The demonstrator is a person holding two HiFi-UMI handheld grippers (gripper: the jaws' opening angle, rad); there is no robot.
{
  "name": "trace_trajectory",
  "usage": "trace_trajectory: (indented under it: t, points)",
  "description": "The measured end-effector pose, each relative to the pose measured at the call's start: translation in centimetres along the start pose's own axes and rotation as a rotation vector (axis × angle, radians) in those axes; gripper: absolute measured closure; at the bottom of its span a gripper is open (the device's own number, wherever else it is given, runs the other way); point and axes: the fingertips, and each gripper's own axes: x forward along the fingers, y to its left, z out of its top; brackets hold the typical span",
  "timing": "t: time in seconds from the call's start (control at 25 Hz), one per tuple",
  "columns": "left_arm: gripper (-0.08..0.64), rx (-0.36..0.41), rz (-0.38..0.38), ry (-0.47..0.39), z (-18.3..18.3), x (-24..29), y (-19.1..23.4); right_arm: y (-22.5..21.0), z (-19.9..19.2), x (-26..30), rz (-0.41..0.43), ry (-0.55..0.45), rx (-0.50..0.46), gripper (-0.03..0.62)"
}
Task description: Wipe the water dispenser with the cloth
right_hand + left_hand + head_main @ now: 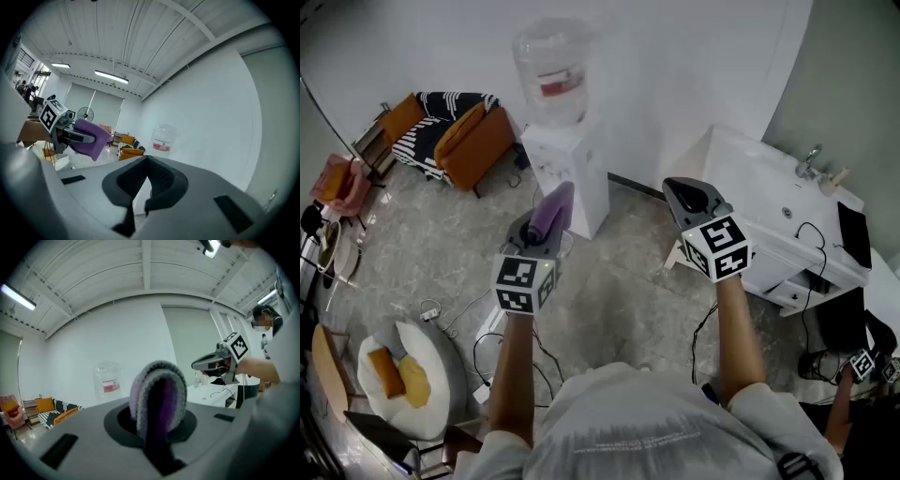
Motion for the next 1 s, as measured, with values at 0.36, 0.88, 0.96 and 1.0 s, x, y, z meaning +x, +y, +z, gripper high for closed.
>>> trace_trajectory:
  t: [0.36,0.88,0.96,1.0]
  points:
    - [0.503,-0.061,0.020,-0.028,1.5,0.9,-4.4,-2.2,-1.6,-2.6,0.084,-0.034,0.066,0.586]
    - [0.503,-0.014,0.040,0.028,-0.8,6.2,-5.5,-7.2,-5.7,-0.7,0.072,0.005,0.082,0.584]
    - [0.503,-0.018,0.035,0.033,-1.6,8.1,-4.5,-7.9,-6.6,0.9,0.074,0.012,0.095,0.584]
    - [0.503,-0.022,0.032,0.033,-2.0,9.3,-3.9,-8.4,-7.0,1.8,0.072,0.018,0.093,0.584]
